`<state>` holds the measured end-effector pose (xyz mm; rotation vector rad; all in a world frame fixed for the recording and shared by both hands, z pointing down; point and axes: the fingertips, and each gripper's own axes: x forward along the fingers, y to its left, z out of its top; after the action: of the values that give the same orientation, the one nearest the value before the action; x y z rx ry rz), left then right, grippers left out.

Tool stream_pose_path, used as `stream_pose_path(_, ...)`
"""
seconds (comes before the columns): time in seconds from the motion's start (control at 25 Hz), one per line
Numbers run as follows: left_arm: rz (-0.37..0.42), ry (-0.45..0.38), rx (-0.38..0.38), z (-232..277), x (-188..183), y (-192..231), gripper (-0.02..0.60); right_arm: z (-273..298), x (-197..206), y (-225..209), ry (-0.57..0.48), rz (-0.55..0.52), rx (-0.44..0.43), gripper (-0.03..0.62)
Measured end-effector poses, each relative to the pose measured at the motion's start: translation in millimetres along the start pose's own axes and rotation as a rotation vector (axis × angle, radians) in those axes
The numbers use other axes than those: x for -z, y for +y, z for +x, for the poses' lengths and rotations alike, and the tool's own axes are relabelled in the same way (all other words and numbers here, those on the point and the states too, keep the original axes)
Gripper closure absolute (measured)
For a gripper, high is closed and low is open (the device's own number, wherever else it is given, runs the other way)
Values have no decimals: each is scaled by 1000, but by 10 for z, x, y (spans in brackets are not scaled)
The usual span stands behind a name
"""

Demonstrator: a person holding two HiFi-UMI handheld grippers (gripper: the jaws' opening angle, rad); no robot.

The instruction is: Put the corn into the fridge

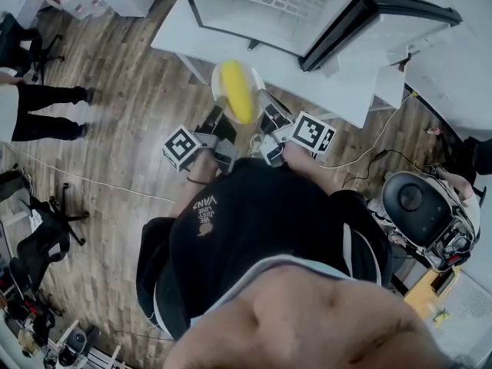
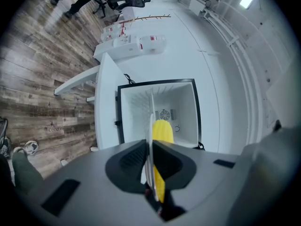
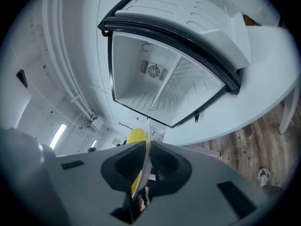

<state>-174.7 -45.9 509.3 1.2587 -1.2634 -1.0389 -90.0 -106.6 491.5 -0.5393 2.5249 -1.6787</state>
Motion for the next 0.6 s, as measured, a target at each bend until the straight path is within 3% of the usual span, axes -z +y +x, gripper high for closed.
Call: stream_pose_path(0.6, -7, -52, -2, 660, -174, 5, 540, 389, -572, -252, 48, -14, -22, 562)
